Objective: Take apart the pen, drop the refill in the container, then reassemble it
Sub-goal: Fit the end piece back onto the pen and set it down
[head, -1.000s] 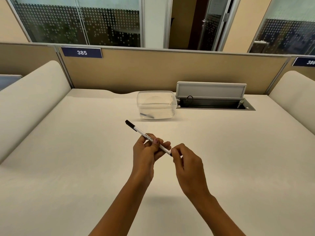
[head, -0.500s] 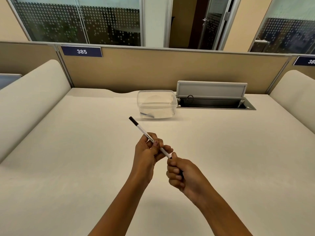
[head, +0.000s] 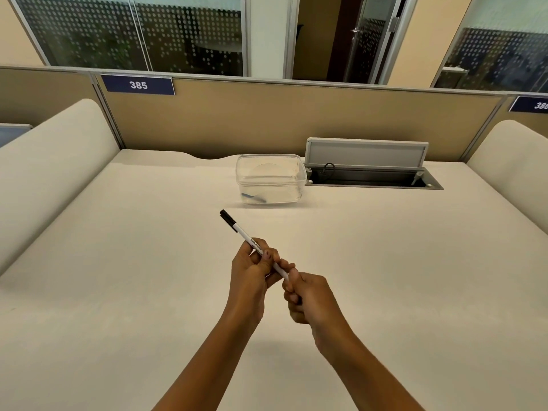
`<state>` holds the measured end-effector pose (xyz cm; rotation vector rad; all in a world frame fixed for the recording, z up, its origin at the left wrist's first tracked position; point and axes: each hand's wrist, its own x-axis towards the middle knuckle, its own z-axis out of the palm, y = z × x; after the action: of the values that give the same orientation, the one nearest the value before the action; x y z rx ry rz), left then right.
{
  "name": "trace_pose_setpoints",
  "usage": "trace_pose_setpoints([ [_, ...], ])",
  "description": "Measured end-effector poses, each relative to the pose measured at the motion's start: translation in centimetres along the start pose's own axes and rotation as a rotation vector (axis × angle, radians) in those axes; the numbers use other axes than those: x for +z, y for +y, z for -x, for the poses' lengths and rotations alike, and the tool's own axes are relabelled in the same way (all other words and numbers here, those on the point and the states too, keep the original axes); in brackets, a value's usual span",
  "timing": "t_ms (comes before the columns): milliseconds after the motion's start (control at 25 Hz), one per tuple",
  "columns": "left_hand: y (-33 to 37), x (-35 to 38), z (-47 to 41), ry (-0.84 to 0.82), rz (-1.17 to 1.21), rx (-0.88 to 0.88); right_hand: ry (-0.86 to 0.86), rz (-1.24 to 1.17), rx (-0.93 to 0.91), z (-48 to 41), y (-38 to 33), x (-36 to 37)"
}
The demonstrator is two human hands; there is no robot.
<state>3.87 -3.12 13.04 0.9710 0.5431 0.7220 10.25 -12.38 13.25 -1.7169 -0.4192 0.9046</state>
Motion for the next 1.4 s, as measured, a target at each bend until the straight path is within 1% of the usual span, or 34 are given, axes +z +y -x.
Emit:
trace_pose_setpoints([
  [40,-0.1,-0.1,0.1,-0.008,0.002,-0.002,-0.105,-0.201,0.142,0.0,-0.2,-0.2],
  [80,-0.2,-0.3,0.1,-0.020,0.009,-0.005,-0.182,-0.347,0.225,0.0,-0.3,-0.4],
  [120,-0.2,-0.4,0.0,-0.035,0.018,-0.009,-0.234,-0.426,0.263,0.0,-0.3,-0.8],
  [160,-0.1,-0.5,-0.1,-0.050,0.029,-0.018,-0.279,-0.446,0.250,0.1,-0.3,-1.1],
  [200,0.1,-0.6,-0.2,-0.058,0.045,-0.032,-0.309,-0.419,0.198,0.1,-0.2,-1.4],
  [240,0.2,-0.6,-0.4,-0.057,0.068,-0.054,-0.311,-0.340,0.106,0.1,-0.1,-1.5],
  [280,0.3,-0.5,-0.5,-0.046,0.099,-0.087,-0.274,-0.219,-0.007,0.2,0.1,-1.5],
  [360,0.3,-0.4,-0.7,-0.015,0.177,-0.167,-0.119,0.032,-0.196,0.2,0.3,-1.4],
  [400,0.4,-0.4,-0.8,-0.008,0.214,-0.201,-0.055,0.095,-0.257,0.1,0.4,-1.4],
  [480,0.7,-0.2,-1.3,-0.013,0.255,-0.257,-0.034,0.111,-0.323,0.1,0.2,-1.5],
  [600,1.2,0.1,-1.8,-0.014,0.305,-0.330,-0.081,0.125,-0.371,0.3,-0.3,-1.8],
  [680,1.1,0.1,-1.7,-0.010,0.370,-0.378,-0.060,0.145,-0.395,0.5,-0.3,-1.8],
  [840,0.7,-0.2,-1.3,0.009,0.444,-0.433,-0.045,0.140,-0.365,0.7,-0.3,-1.6],
  [1040,0.3,-0.4,-1.3,0.011,0.424,-0.428,-0.002,0.157,-0.338,0.9,-0.3,-1.3],
  [1120,0.1,-0.4,-1.4,0.000,0.345,-0.382,0.040,0.224,-0.327,0.9,0.0,-1.2],
  [1200,-0.2,-0.3,-1.4,-0.016,0.227,-0.318,0.059,0.247,-0.230,0.8,0.2,-1.2],
  [1240,-0.3,-0.2,-1.4,-0.030,0.182,-0.298,0.023,0.153,-0.125,0.7,0.2,-1.3],
  [1280,-0.5,-0.1,-1.4,-0.045,0.156,-0.294,-0.040,-0.016,0.011,0.7,0.2,-1.6],
  [1360,-0.6,-0.1,-1.3,-0.081,0.142,-0.310,-0.207,-0.450,0.319,0.4,0.2,-2.2],
  [1400,-0.6,-0.2,-1.3,-0.103,0.134,-0.317,-0.269,-0.652,0.435,0.2,0.4,-2.5],
])
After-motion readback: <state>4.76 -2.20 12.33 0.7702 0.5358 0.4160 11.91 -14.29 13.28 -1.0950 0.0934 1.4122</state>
